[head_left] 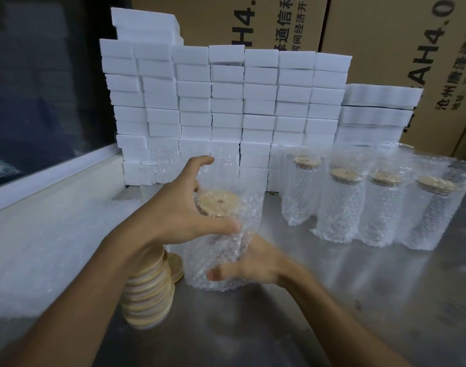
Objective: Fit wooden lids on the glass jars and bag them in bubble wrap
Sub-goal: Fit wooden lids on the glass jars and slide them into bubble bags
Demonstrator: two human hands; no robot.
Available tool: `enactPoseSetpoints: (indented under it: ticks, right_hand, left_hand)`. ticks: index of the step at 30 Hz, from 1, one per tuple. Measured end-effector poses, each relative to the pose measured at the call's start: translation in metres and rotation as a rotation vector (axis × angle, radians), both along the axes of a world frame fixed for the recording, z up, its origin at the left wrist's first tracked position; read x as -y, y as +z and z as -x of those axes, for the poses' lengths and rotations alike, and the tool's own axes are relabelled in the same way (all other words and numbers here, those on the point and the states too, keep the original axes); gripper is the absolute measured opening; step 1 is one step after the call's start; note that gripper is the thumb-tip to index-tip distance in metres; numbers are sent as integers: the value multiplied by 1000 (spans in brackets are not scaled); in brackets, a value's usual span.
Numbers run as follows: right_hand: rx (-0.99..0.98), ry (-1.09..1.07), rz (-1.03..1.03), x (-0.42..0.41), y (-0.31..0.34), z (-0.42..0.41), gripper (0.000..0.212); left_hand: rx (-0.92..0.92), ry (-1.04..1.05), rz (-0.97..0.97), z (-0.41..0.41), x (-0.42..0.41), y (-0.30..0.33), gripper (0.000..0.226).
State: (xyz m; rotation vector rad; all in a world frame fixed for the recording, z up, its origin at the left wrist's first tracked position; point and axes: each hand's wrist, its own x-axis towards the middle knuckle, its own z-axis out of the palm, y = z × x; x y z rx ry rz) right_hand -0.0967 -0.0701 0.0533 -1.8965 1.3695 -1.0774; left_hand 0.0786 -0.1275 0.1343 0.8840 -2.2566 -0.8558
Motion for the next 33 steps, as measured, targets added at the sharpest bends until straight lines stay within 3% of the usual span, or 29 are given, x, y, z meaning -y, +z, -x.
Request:
enactPoseSetpoints:
  ticks: [5,10,15,17,21,27,33]
  right_hand:
    - [94,-34,19,3,-19,-8,86]
    - [211,-232,52,11,-40,0,69]
    - [203,-632,85,10,-44,38,55]
    - [148,-820,131,5,-43,56,54]
    - [64,-1073,93,-2,-46,86,83]
    - [23,-1168,180,-4,-49,89,84]
    - [-48,-1300,129,3,-49,93,83]
  left_hand:
    - [-91,98,96,6,4,-6,90]
    - [-303,173,59,6,7,0,58]
    - [-130,128,57,-7,9,7,39]
    - [-99,127,67,-7,9,7,37]
    - [-54,124,85,-6,10,8,37]
    - [-22,139,98,-10,12,7,34]
    - [116,120,57,-24,20,9,44]
